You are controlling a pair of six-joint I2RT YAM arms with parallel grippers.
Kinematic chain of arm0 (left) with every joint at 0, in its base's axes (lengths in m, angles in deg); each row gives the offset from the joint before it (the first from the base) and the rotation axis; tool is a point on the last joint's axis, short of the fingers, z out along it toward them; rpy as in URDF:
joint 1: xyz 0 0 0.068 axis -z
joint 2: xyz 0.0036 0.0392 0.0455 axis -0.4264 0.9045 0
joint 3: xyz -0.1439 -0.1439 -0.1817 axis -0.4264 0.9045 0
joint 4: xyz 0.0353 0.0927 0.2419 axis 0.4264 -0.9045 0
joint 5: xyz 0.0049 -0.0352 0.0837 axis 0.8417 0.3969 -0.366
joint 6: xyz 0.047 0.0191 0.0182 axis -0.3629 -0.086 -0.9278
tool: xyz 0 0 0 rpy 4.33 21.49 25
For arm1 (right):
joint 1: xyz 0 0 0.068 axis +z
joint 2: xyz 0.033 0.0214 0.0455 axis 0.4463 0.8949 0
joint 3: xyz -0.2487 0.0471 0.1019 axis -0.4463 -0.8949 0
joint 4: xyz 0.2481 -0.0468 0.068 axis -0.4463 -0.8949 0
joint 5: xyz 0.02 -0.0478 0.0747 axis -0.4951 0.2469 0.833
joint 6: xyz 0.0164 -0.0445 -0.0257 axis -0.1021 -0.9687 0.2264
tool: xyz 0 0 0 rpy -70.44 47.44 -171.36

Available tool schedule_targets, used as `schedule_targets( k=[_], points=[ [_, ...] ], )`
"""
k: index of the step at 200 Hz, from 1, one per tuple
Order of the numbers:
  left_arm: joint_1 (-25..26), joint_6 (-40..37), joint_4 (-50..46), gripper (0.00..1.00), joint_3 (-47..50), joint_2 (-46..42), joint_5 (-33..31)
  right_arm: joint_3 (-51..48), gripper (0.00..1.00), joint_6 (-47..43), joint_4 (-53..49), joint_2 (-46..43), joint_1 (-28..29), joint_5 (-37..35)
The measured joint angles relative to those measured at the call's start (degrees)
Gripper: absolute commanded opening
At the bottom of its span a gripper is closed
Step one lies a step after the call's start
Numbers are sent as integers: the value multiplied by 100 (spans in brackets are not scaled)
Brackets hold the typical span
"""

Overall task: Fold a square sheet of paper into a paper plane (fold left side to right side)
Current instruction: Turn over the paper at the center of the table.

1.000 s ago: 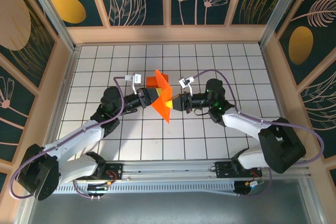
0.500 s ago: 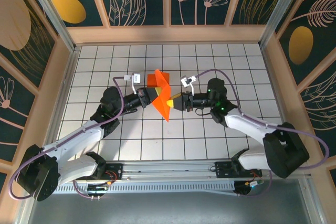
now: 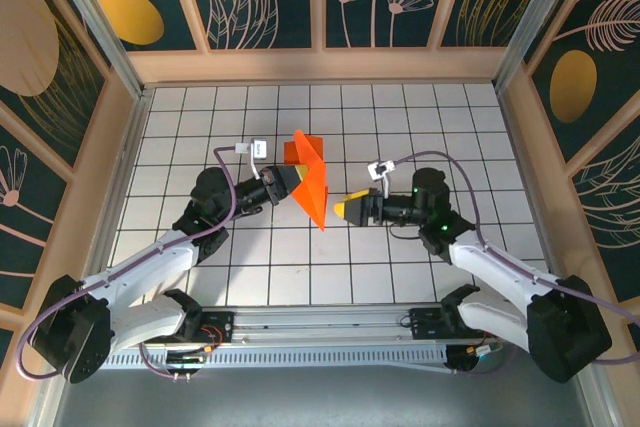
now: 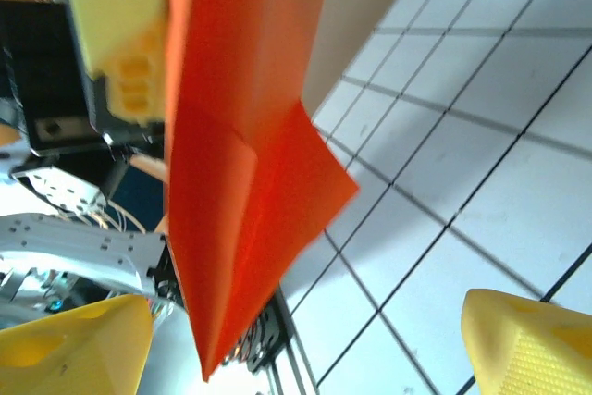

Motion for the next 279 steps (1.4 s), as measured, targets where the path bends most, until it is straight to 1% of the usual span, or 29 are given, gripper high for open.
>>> schedule_targets(
  k=[21, 45, 52, 67, 79, 106, 116, 128, 165, 172, 185, 204, 219, 249, 265, 279],
  points=[
    [4, 0, 2, 2, 0, 2, 0, -11, 91, 122, 315, 136, 315, 22],
    [20, 0, 2, 2, 0, 2, -2, -9, 91, 297, 876, 352, 455, 39],
    [31, 2, 2, 2, 0, 2, -2, -4, 90, 350, 1027, 457, 472, 42],
    [50, 13, 4, 2, 0, 2, -4, 35, 84, 426, 1250, 702, 501, 42],
    [59, 22, 4, 2, 0, 4, -4, 116, 73, 487, 1357, 879, 505, 39],
    [87, 55, 4, 2, 0, 37, -24, 363, 60, 525, 1438, 1019, 516, 39],
    [92, 59, 4, 2, 0, 48, -39, 459, 57, 535, 1432, 1021, 514, 37],
    [96, 59, 4, 2, 0, 57, -66, 575, 49, 483, 1397, 1021, 514, 35],
    [118, 57, 2, 4, 0, 72, -131, 737, 32, 304, 1097, 1021, 514, -7],
    [122, 57, 2, 6, 0, 79, -129, 745, 28, 256, 1027, 1021, 514, -20],
    [122, 52, 2, 13, 0, 94, -131, 763, 22, 199, 898, 1021, 514, -44],
    [122, 39, -17, 30, 0, 103, -151, 793, 14, 107, 695, 1019, 514, -107],
    [122, -50, -92, 36, 0, 103, -214, 833, 8, 9, 483, 1010, 514, -168],
    [122, -306, -616, 51, 0, -76, -586, 1001, 5, -280, -192, 894, 514, -444],
    [122, -476, -1025, 54, 0, -343, -916, 1174, 3, -503, -717, 809, 520, -737],
    [122, -625, -1425, 56, 0, -667, -1314, 1471, 2, -750, -1388, 791, 570, -1259]
  ],
)
